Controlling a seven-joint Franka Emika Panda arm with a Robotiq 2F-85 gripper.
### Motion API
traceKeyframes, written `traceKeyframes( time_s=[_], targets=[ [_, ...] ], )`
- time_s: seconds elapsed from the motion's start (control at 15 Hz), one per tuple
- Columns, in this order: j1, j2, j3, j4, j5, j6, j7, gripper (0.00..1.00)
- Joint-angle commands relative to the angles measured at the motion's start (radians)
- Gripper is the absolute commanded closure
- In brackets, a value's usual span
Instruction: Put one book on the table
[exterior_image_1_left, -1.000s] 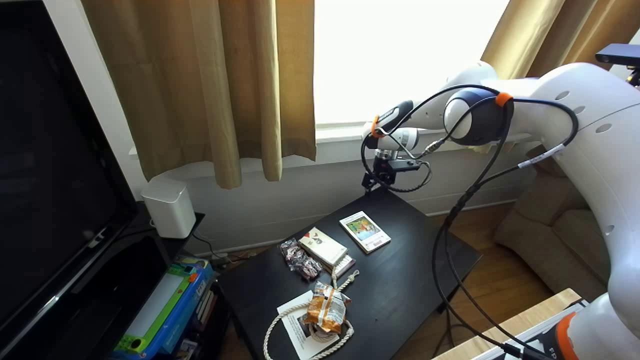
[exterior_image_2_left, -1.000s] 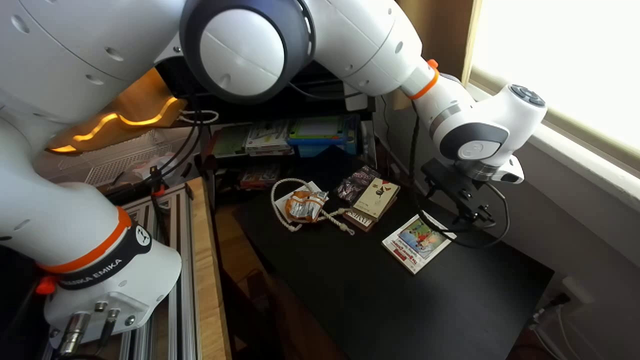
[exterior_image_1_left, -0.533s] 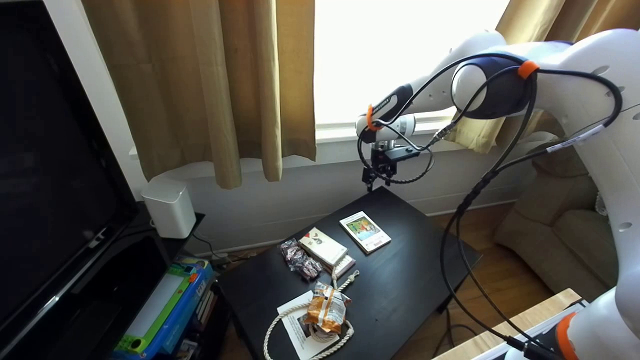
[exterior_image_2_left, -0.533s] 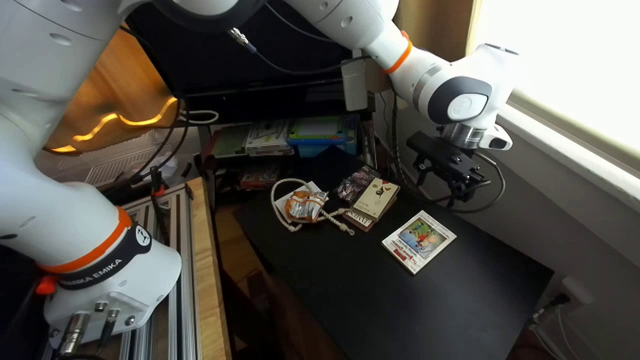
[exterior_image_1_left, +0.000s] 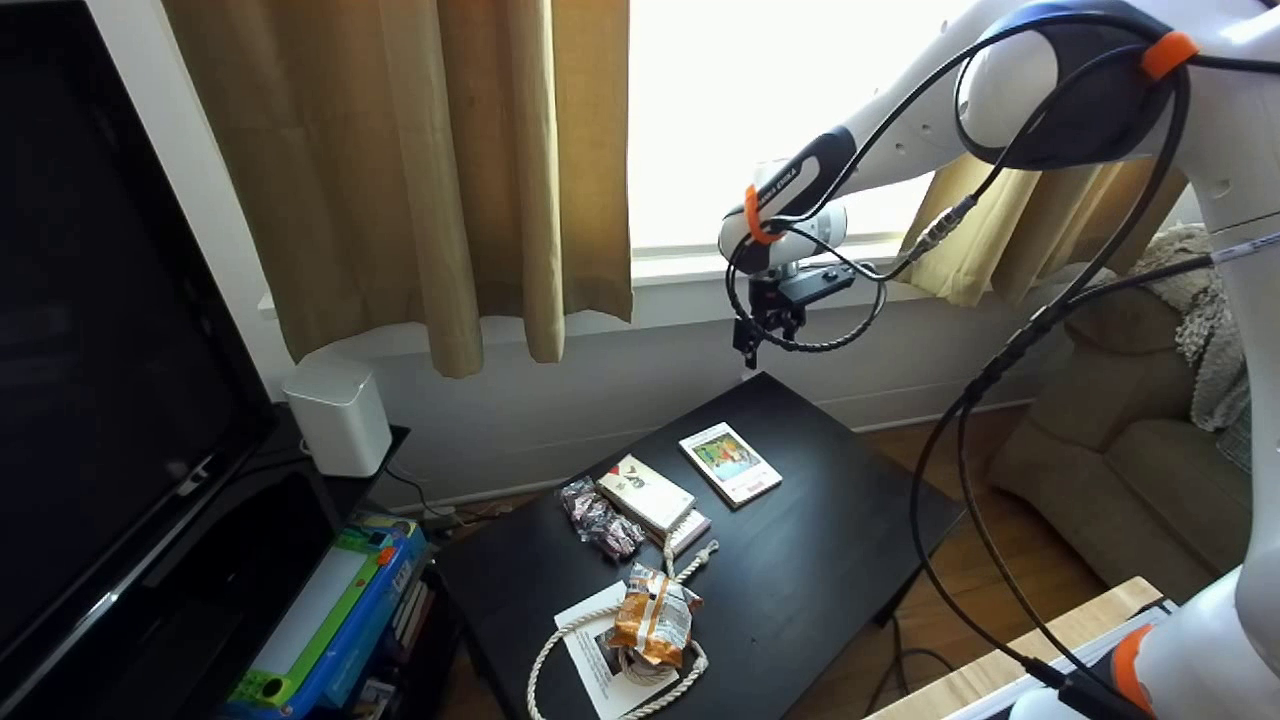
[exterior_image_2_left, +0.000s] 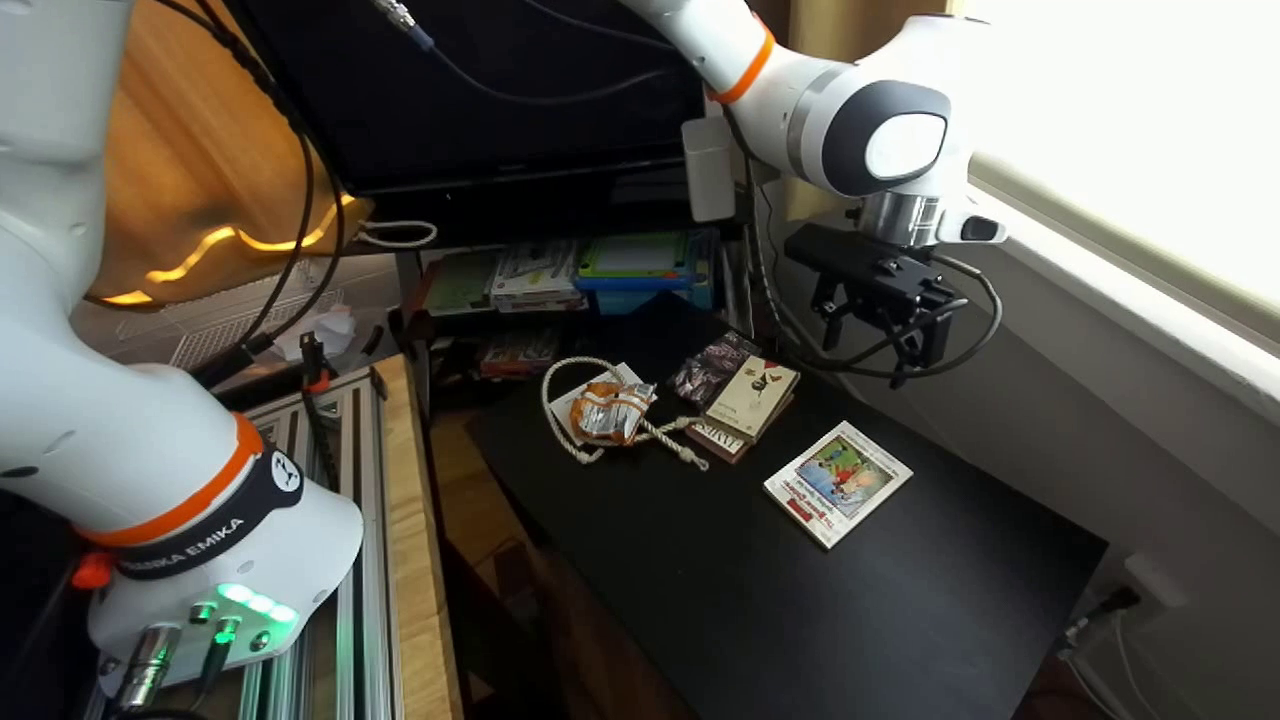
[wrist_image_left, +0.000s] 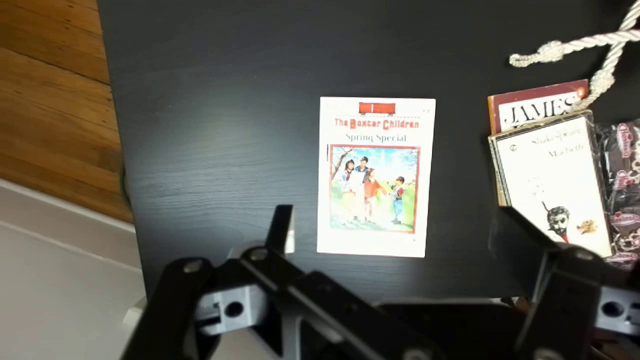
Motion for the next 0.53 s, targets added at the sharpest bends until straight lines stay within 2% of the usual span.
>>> traceKeyframes(
  time_s=[0.0, 0.07, 0.47],
  targets=[
    [-0.020, -0.091, 0.019, -0.140, -0.036, 0.080, 0.030, 0.00],
    [-0.026, -0.034, 0.028, -0.045, -0.029, 0.027, 0.017, 0.00],
    [-0.031, -0.038, 0.036, -0.046, -0.027, 0.031, 0.015, 0.00]
  ],
)
